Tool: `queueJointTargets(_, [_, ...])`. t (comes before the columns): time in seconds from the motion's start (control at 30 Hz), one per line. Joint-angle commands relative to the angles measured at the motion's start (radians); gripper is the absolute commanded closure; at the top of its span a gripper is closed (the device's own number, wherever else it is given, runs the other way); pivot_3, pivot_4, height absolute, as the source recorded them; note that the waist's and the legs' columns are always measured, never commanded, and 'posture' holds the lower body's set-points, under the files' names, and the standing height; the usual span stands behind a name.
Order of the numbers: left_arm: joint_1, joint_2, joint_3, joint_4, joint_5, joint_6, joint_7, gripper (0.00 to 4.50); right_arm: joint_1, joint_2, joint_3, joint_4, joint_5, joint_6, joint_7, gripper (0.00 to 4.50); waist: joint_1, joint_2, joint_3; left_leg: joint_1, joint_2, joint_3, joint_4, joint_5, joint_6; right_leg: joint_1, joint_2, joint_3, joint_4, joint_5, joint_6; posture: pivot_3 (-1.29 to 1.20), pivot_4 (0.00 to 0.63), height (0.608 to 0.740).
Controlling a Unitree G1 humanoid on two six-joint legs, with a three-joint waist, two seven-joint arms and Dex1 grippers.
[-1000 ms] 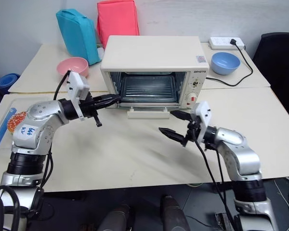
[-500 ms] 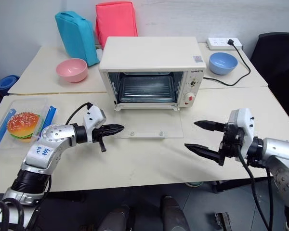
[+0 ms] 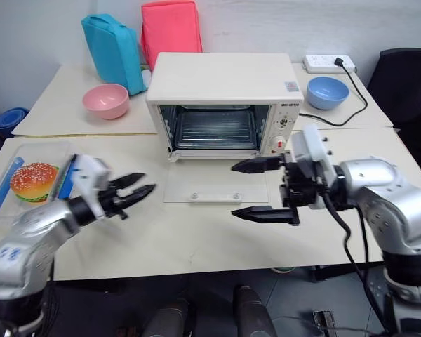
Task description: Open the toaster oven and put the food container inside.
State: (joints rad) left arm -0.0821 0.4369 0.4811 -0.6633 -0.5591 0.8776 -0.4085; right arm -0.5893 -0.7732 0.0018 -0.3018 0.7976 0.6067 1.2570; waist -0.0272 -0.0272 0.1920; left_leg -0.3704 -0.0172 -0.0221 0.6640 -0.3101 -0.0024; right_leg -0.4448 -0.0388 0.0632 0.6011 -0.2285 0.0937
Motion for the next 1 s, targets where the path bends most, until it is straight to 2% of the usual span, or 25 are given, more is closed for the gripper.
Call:
queueJointTargets(0.03, [0.052,-0.114,0.240,-0.164,-0.145,0.113,0.223,0.90,-0.060,0.027,0.032,0.071,-0.043,-0.056,0.062,0.00,0.001,0.000,0.000,0.000,0.000,0.000,0.000,0.000,0.000,0.000,0.000,0.000,0.000,0.000,0.000,0.00,0.150,0.740])
queueJointTargets(0.2, [0.197,-0.239,0.382,-0.313,-0.328,0.090,0.392,0.90,-0.114,0.068,0.066,0.155,-0.096,-0.104,0.109,0.00,0.002,-0.001,0.000,0.000,-0.001,-0.001,0.001,0.000,0.000,0.000,0.000,-0.001,0.000,0.000,0.000,0.00,0.150,0.740])
queueJointTargets(0.27, [0.233,-0.290,0.428,-0.322,-0.430,0.043,0.509,0.90,-0.133,0.088,0.076,0.186,-0.116,-0.118,0.118,0.00,0.004,-0.001,0.000,0.000,-0.002,-0.001,0.001,0.000,0.000,0.001,-0.001,-0.001,0.000,0.000,0.000,0.00,0.150,0.740])
queueJointTargets(0.37, [0.216,-0.362,0.473,-0.288,-0.608,-0.092,0.802,0.90,-0.156,0.118,0.089,0.225,-0.147,-0.142,0.130,0.00,0.003,-0.001,-0.001,0.001,-0.002,-0.001,0.001,0.000,0.000,0.002,0.000,-0.001,0.000,0.000,0.000,0.00,0.150,0.740])
queueJointTargets(0.53, [0.222,-0.302,0.506,-0.152,-0.758,-0.217,1.138,0.90,-0.162,0.135,0.082,0.236,-0.169,-0.153,0.124,0.00,0.003,-0.001,-0.001,0.002,-0.002,-0.001,0.001,0.000,-0.001,0.002,0.001,-0.001,0.001,0.000,-0.001,0.00,0.150,0.740])
queueJointTargets(0.73, [0.173,-0.226,0.432,-0.024,-0.882,-0.322,1.404,0.90,-0.126,0.126,0.059,0.189,-0.165,-0.135,0.089,0.00,0.006,-0.002,-0.001,0.001,-0.002,-0.001,0.001,0.000,-0.001,0.002,0.000,-0.001,0.000,0.000,-0.001,0.00,0.150,0.740])
queueJointTargets(0.8, [0.148,-0.189,0.407,0.023,-0.901,-0.341,1.483,0.90,-0.112,0.119,0.046,0.167,-0.154,-0.121,0.074,0.00,0.014,-0.002,-0.001,0.001,-0.002,-0.002,0.001,0.000,-0.001,0.002,0.000,-0.002,0.000,0.000,-0.001,0.00,0.150,0.740])
queueJointTargets(0.9, [0.085,-0.107,0.353,0.114,-0.904,-0.338,1.506,0.90,-0.094,0.113,0.029,0.143,-0.148,-0.105,0.050,0.00,0.025,-0.002,-0.001,0.001,-0.003,-0.001,0.001,0.000,-0.001,0.002,0.000,-0.002,0.000,0.000,-0.001,0.00,0.150,0.740])
queueJointTargets(1.0, [0.053,-0.075,0.316,0.199,-0.927,-0.335,1.599,0.90,-0.075,0.107,0.017,0.117,-0.148,-0.097,0.034,0.00,0.026,-0.002,-0.001,0.001,-0.003,-0.001,0.001,0.000,-0.001,0.002,0.000,-0.002,0.000,0.000,-0.001,0.00,0.150,0.740])
